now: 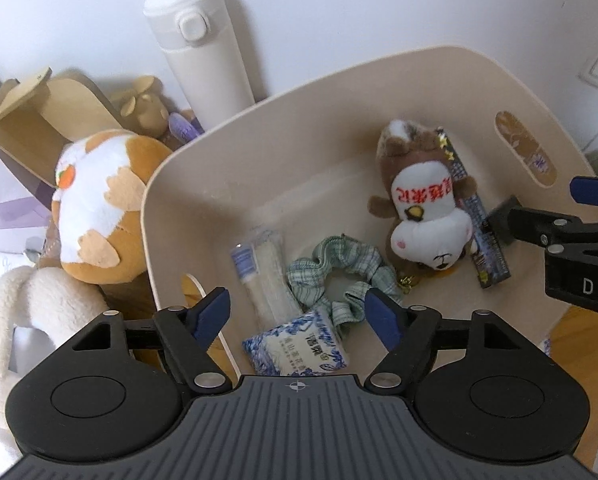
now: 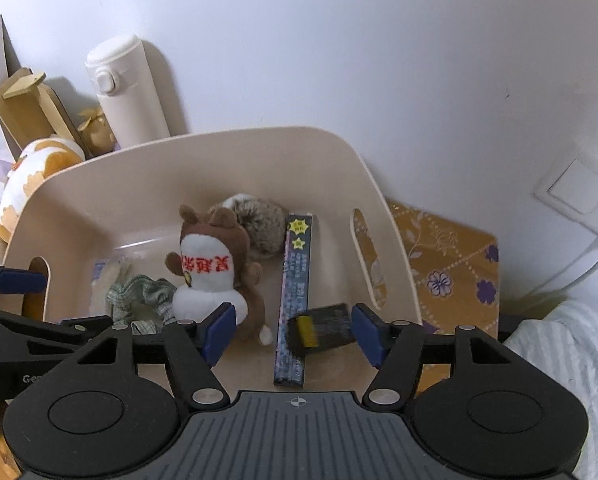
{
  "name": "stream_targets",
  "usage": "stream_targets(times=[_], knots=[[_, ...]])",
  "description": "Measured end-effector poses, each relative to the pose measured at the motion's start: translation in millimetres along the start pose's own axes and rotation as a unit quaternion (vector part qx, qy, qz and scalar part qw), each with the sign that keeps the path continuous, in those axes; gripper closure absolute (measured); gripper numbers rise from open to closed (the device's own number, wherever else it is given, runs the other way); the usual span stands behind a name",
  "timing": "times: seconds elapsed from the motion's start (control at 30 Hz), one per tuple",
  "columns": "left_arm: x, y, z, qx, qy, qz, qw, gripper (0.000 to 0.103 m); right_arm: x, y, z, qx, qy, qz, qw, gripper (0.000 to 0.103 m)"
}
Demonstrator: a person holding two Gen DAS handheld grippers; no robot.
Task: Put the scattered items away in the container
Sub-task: 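Carry the tissue pack and black box toward the basket with both tools, then open both tools over the basket to drop the tissue pack and black box, then move the left tool to the white cloth while the right tool reaches the blue-and-white card pack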
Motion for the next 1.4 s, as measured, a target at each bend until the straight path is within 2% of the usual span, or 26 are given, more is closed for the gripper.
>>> stream_targets(times=[0.43,0.67,0.73,0.8,1.13,1.4], knots=[[15,13,44,-0.029,0.022,0.031,0.9988,0.022,-4,12,70,-0.057,0.028,-0.049,0.997,0.028],[13,38,69,-0.037,0.037,0.037,0.9979,0.022,-8,40,111,-0.081,0.043,-0.094,0.991,0.023],[9,48,75,-0.036,0.045,0.038,0.9976,0.022,-9,52,119,-0.085,0.049,-0.109,0.989,0.017],[4,58,80,-0.031,0.052,0.037,0.9975,0.022,-10,64,124,-0.087,0.058,-0.125,0.987,0.016],[-29,107,81,-0.002,0.077,-0.001,0.997,0.022,-12,131,123,-0.054,0.078,-0.203,0.975,0.009],[-47,121,56,0.009,0.074,-0.016,0.9971,0.022,-15,168,108,-0.012,0.081,-0.243,0.967,0.009]])
Point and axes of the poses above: each gripper's, at about its wrist camera, not at the fingertips, and z roughly against the way its jaws point, x to its left, y to its underside, the point moved 4 cm from there along -z, roughly the way its jaws point, and after that the axes turned 15 degrees about -y, right-handed, at the moved point
